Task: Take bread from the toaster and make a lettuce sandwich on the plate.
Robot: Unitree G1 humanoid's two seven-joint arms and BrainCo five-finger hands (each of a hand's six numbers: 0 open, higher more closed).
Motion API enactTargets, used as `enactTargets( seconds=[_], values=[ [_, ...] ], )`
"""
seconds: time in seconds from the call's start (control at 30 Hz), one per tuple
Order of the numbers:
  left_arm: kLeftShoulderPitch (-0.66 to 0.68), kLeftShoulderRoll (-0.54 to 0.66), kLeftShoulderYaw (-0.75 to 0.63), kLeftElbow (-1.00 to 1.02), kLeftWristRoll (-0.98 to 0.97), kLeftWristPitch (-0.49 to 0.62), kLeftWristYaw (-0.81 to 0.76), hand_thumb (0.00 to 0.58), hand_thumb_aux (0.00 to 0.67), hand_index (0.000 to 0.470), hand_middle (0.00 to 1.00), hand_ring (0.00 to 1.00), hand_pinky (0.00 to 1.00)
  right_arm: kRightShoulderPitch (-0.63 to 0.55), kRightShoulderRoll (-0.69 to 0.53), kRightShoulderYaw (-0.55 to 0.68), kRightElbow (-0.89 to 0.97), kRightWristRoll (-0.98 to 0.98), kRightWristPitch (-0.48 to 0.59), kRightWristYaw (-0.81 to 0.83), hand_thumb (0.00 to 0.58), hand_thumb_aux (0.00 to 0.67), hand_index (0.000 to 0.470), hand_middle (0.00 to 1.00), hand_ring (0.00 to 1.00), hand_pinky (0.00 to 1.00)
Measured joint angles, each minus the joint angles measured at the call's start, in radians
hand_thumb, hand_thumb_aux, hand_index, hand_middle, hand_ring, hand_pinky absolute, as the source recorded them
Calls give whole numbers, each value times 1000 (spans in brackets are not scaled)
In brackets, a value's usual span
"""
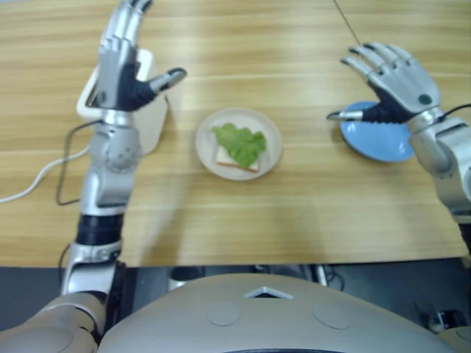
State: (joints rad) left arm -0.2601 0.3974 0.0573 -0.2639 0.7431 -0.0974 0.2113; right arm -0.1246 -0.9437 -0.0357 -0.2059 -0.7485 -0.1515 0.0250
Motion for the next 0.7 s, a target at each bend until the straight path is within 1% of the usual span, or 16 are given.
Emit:
enactTargets(
  seconds=[0.1,0.13,0.3,0.43,0.67,0.7],
  values=[
    [0,68,23,29,120,117,-11,0,0,0,0,0,0,0,46,-7,-1,14,-2,-4,0,0,0,0,0,0],
    [-3,104,26,94,168,189,-44,0,0,0,0,0,0,0,79,2,14,18,-7,-4,0,0,0,0,0,0],
    [-24,146,6,284,202,318,-130,0,0,0,0,0,0,4,117,19,53,18,-13,-3,0,0,0,0,0,0],
    [-30,152,-57,432,194,366,-195,0,0,0,0,0,0,4,124,25,64,18,-17,-2,0,0,0,0,0,0],
    [-62,148,-96,497,150,381,-195,0,0,0,0,0,0,6,124,24,67,21,-18,2,0,0,0,0,0,0],
    [-63,148,-96,501,140,381,-190,531,476,327,216,216,216,7,124,23,67,21,-18,2,0,0,0,0,0,0]
  ],
)
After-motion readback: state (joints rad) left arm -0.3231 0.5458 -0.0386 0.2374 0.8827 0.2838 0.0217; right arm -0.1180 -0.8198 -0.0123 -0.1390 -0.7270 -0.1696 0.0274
